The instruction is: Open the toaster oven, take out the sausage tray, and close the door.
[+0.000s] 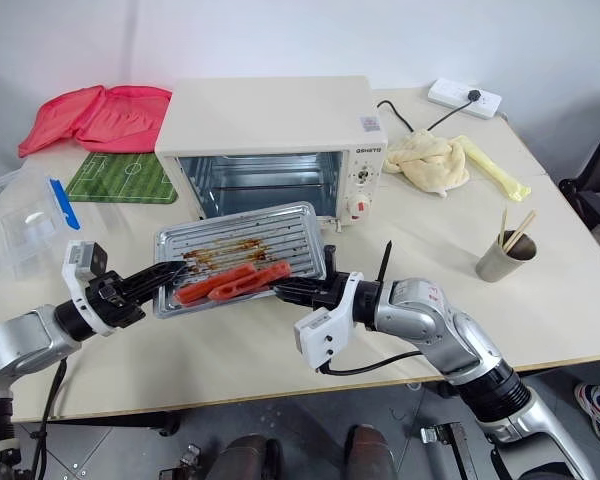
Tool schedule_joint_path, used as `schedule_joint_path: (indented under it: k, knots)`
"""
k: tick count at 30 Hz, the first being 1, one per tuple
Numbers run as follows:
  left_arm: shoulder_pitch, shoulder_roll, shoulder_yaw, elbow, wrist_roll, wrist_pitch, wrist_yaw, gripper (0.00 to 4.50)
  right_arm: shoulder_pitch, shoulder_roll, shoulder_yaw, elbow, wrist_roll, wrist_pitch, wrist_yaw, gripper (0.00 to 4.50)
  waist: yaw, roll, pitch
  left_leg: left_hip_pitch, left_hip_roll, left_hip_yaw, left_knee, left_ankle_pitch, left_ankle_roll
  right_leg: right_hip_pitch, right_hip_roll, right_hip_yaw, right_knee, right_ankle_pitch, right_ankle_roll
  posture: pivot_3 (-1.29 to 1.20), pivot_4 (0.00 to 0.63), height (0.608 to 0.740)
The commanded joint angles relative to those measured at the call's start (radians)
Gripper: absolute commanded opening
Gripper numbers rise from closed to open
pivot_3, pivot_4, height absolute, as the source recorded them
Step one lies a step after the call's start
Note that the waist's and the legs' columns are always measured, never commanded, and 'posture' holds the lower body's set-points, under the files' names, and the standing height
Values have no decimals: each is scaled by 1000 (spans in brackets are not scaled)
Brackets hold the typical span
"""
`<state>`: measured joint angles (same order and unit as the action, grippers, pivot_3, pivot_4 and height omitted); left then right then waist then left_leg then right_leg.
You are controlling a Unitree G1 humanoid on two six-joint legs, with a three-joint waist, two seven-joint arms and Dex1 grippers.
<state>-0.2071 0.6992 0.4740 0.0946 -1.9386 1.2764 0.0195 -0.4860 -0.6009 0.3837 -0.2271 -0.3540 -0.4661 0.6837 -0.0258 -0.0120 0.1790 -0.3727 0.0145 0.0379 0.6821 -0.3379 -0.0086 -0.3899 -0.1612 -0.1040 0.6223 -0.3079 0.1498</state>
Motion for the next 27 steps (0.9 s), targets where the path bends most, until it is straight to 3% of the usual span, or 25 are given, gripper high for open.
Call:
schedule_joint_path:
  k: [1, 18, 27]
  knots:
    - [23, 14, -28, -23, -34, -18, 10, 18, 8, 7, -32, -59, 120, 46, 41, 0, -1, 0, 0, 0, 0, 0, 0, 0, 0, 0, 0, 0, 0, 0, 0, 0, 150, 740]
    - [116, -66, -55, -45, -34, -55, 31, 18, 28, 59, -65, -191, 385, 448, 235, 0, 0, 0, 0, 0, 0, 1, -1, 0, 0, 0, 0, 0, -1, 0, 0, 0, 150, 740]
    - [109, -69, -54, -36, -34, -52, 38, 0, 10, 9, -67, -239, 472, 505, 353, 2796, 2, 0, 0, 0, 0, 1, -1, 0, 0, 0, 0, 0, -1, 0, 0, 0, 150, 740]
